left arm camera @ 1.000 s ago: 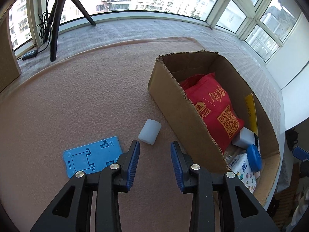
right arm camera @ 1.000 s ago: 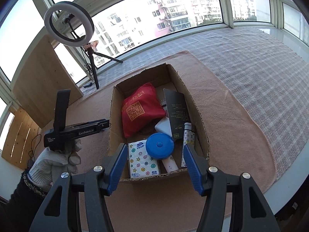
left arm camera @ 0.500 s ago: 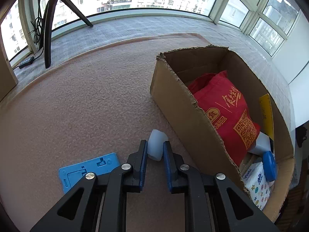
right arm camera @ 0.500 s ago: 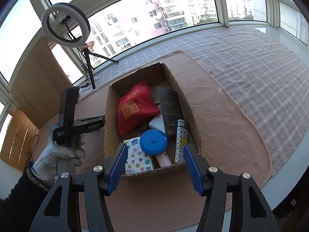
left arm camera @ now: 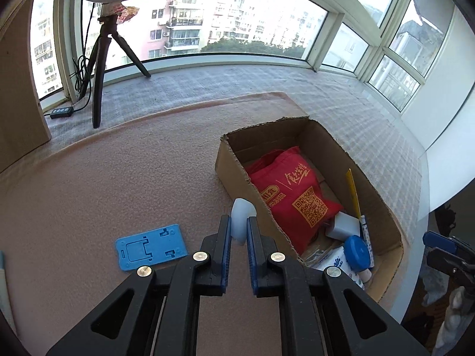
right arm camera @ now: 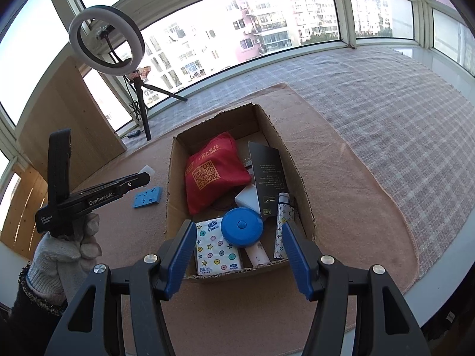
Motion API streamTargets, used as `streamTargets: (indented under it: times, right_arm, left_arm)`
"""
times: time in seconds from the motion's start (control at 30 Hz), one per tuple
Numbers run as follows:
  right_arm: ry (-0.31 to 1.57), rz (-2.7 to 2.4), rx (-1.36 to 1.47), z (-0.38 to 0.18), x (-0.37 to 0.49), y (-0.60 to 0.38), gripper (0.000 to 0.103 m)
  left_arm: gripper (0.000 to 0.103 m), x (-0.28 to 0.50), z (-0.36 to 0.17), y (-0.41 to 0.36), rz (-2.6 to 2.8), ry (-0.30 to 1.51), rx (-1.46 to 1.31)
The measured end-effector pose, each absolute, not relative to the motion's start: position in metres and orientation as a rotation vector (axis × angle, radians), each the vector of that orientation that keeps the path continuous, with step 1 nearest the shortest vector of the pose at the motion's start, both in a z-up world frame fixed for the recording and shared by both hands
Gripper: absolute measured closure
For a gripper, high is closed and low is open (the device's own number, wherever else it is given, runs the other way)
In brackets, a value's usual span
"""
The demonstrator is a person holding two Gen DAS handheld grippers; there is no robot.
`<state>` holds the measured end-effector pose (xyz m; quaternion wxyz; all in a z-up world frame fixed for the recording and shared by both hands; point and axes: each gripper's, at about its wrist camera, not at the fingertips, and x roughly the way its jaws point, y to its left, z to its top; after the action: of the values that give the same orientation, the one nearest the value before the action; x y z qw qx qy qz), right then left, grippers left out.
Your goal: Organize objects
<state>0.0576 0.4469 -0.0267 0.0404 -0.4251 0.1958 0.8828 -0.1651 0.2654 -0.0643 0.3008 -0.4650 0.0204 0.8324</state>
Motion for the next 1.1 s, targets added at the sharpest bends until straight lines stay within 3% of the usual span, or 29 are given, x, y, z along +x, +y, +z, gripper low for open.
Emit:
streamTargets:
  times: [0.33,0.43,0.5,0.57,1.1]
  right_arm:
    - [0.561,2.732,-1.291,-0.020,0.060,0.442,0.047]
    - [0.561,2.732,-1.291,-0.020,0.062,0.444,0.047]
    - [0.566,2.732,-1.292,-0.020,0.063,0.444,0.047]
    - [0.573,2.733,-1.294,-0.021,0.063,0.445,0.047]
    - [0.483,2.876,-1.359,-0.008,0.041,0.403,0.047]
  left_arm:
    - [0.090,-0.113,-0.045,0.306,2.113,0.122,-1.189]
    - [0.078,-0.106,-0.043,0.313,2.090,0.121,-1.182]
    - [0.056,-0.103,-0.042,0.314,2.080,0.117,-1.184]
    - [0.048,-0.102,-0.041,0.312,2.084,0.113,-1.177]
    - [0.048,-0.090,-0.038,0.230,2.228,0.041,-1.234]
